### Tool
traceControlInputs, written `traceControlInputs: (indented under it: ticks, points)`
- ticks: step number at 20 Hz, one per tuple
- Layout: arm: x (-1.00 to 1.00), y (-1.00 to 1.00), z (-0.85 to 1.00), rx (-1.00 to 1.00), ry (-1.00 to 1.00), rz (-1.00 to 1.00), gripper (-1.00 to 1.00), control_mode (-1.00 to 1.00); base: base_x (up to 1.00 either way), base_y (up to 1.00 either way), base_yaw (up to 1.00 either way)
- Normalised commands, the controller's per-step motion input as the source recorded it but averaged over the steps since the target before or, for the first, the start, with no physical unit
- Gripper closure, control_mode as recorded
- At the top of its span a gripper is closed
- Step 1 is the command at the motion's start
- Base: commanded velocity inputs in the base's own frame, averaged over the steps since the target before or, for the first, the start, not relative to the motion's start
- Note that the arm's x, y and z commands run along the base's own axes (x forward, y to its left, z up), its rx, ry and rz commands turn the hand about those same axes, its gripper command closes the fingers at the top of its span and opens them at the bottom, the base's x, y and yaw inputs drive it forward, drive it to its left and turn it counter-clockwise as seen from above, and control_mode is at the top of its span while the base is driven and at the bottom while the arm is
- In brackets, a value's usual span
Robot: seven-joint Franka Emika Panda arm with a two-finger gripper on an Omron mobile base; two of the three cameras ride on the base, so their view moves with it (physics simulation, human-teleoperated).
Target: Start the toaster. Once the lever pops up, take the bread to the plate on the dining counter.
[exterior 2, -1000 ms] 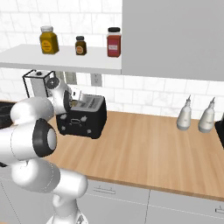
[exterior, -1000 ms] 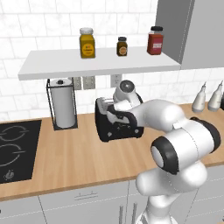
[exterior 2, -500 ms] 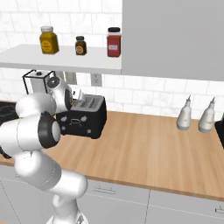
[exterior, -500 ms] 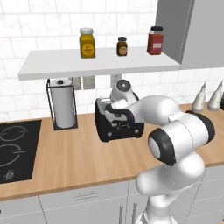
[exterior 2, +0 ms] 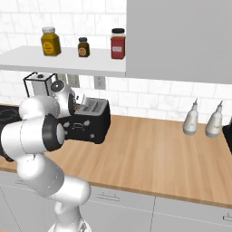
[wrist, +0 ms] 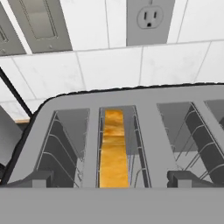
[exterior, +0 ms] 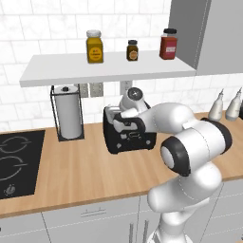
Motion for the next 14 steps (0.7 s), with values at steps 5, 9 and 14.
traceControlInputs:
  ticks: [5, 9, 14]
  points:
    - [-0.01, 0.00, 0.00, 0.03, -0.05, 0.00, 1.00, -1.00, 0.00, 0.00, 0.00]
    - [0.00, 0.00, -0.04, 0.01, -0.02, 0.00, 1.00, -1.00, 0.00, 0.00, 0.00]
    - [0.00, 0.00, -0.05, 0.00, 0.00, 0.00, 1.00, -1.00, 0.00, 0.00, 0.00]
